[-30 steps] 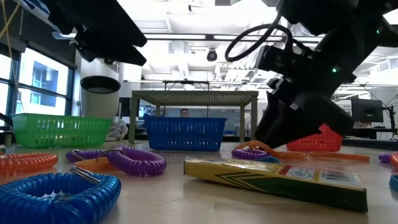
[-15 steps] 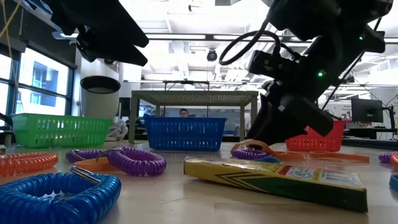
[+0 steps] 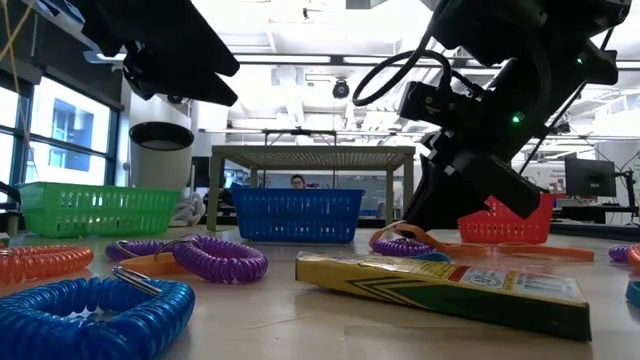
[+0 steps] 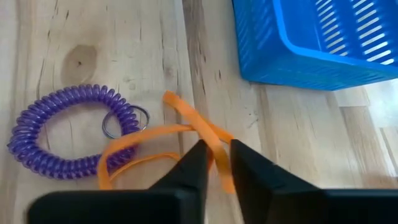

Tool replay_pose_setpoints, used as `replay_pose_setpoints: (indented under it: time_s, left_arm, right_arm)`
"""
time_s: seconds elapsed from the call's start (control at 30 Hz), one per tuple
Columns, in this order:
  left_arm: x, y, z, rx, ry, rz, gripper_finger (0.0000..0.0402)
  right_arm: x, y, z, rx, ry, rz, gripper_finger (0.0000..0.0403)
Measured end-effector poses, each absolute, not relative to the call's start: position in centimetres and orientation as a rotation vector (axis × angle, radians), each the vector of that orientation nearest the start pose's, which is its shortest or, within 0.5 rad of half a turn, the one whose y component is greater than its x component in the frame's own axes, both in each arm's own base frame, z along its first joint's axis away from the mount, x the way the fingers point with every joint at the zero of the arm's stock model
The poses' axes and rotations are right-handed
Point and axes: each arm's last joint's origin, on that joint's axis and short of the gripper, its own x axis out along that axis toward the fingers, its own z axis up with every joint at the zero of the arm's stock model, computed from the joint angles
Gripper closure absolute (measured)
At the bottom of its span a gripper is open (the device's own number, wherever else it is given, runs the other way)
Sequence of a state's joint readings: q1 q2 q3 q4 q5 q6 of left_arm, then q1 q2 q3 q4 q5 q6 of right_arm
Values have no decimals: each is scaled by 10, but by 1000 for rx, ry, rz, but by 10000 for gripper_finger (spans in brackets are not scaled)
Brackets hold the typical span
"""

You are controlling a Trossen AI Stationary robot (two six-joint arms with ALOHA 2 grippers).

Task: Pick & Place Office Desk Supplies
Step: Put the orange rubber band into the red bin

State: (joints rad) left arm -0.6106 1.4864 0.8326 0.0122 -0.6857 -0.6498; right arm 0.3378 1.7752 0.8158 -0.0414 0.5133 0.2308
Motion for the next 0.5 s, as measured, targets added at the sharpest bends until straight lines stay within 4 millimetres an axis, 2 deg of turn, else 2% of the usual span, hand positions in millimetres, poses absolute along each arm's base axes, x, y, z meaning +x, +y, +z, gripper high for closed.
replay_pose_setpoints:
  time_s: [0.13,0.5]
  left_arm:
    - [257,-157,211,-246,462,232,168]
    - [257,-157,211,-244,464,232,168]
  right_arm:
    - [300,91,118,-201,883,-262,395]
    - [300,92,117,-196,895,-244,399]
